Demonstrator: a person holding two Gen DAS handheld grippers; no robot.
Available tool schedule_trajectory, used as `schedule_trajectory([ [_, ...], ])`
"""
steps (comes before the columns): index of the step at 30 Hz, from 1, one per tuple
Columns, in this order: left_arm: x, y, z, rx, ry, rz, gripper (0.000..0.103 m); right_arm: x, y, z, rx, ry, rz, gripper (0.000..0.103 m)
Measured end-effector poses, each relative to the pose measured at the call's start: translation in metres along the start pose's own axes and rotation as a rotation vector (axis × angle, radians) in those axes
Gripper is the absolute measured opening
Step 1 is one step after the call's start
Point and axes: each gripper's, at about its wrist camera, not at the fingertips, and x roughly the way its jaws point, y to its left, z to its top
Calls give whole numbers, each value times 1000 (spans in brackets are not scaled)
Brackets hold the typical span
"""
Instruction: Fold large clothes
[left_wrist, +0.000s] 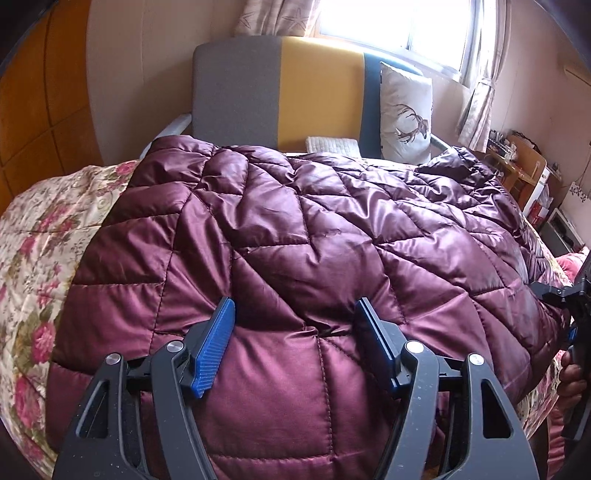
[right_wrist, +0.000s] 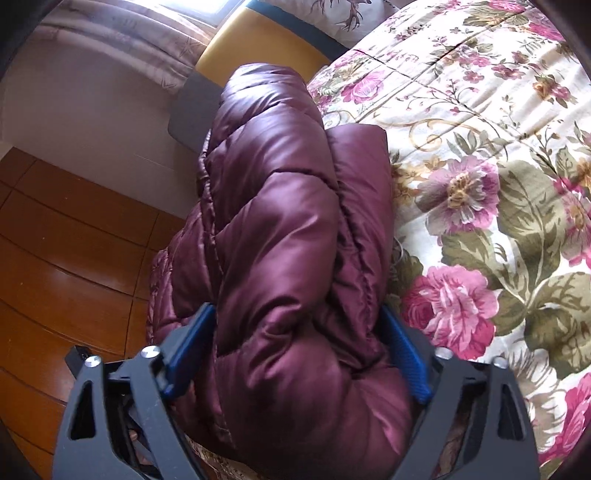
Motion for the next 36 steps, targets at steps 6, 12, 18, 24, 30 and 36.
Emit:
schedule_trajectory([
  [6,-1,0,-3,3,-5,-17,63,-16,25,2,-59,-52,24,53],
  [12,-8,-7,-5,-12,2,-67,56,-52,83,6,-198,-137,67,43],
  [18,-15,-46,-16,7,20,-195,56,-88,149,5,-373,-212,48,42],
  [24,-8,-62,-26,32,32,-264,56,-51,225,-14,-580,-149,-64,40],
  [30,-18,-28,-30,-25,21,-345,48,33,299,-54,-809,-34,-122,36],
  [36,-72,54,-45,-151,-5,-475,46,95,321,-111,-990,74,-239,36],
])
